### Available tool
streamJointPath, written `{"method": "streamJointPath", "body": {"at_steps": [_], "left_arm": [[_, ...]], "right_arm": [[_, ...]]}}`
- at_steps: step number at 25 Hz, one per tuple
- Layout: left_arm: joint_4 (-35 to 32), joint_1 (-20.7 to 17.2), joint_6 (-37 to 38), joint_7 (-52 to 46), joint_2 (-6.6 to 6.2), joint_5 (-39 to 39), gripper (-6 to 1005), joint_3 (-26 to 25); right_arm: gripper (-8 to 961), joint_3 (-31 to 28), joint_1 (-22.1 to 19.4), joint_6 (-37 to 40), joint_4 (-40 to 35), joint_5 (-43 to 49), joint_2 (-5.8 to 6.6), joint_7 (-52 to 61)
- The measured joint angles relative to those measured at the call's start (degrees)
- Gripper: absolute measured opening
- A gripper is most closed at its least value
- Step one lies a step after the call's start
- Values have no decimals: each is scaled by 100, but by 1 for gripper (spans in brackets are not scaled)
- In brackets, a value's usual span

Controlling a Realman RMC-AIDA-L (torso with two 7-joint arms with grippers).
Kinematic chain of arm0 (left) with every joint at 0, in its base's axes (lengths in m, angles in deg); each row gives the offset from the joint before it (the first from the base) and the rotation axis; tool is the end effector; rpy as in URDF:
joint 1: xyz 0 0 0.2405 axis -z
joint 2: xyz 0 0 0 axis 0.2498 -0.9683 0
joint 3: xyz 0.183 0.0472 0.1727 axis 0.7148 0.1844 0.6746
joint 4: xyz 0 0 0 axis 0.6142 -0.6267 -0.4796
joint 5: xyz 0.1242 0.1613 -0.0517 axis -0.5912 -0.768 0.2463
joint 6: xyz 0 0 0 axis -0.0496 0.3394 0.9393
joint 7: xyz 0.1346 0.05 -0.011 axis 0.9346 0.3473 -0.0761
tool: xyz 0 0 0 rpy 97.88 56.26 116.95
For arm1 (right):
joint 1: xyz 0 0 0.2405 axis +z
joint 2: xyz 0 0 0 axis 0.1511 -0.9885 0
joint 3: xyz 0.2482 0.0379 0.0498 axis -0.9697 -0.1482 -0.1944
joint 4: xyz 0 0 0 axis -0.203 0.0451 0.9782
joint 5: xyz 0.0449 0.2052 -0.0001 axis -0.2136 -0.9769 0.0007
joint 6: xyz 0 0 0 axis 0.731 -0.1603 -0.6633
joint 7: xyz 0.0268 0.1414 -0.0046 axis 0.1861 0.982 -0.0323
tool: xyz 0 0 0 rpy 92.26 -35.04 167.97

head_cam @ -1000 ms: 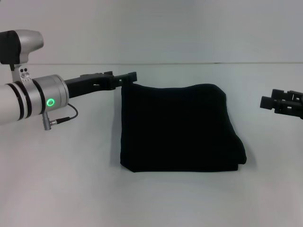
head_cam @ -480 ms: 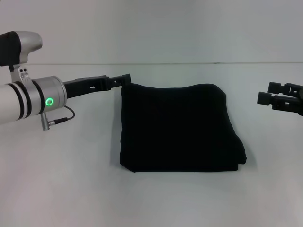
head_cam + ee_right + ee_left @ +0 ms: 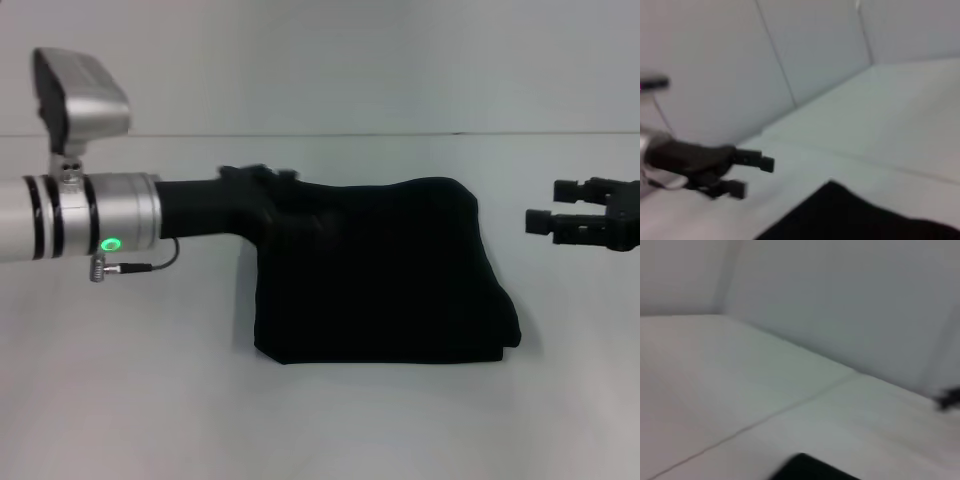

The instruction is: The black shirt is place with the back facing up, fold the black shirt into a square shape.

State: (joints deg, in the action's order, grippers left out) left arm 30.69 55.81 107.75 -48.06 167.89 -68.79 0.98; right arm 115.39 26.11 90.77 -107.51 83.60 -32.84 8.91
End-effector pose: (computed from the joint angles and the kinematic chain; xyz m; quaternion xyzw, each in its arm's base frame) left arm -0.2094 0.3964 -0.0162 -0.9360 -0.2109 -0.2182 0.1786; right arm 0.2760 0.3692 0.0712 -0.9073 0.2983 0.2270 0.1905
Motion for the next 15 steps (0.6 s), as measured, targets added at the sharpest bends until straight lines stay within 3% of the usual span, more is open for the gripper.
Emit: {"method": "streamJointPath", "body": {"at_steps": [3, 7, 9, 15], "left_arm": [[-200, 127, 94, 1, 3, -362, 935, 406], [-403, 309, 26, -358, 42, -872, 935, 832], [-449, 354, -29, -441, 54, -955, 935, 936], [-504, 329, -170, -423, 45, -983, 935, 1076]], "right_arm": [[918, 334, 209, -159, -209, 338, -4, 350], [916, 714, 474, -336, -450, 712, -134, 678], [916, 929, 607, -461, -479, 839, -220, 739], [916, 1114, 663, -672, -460, 858, -297, 747]]}}
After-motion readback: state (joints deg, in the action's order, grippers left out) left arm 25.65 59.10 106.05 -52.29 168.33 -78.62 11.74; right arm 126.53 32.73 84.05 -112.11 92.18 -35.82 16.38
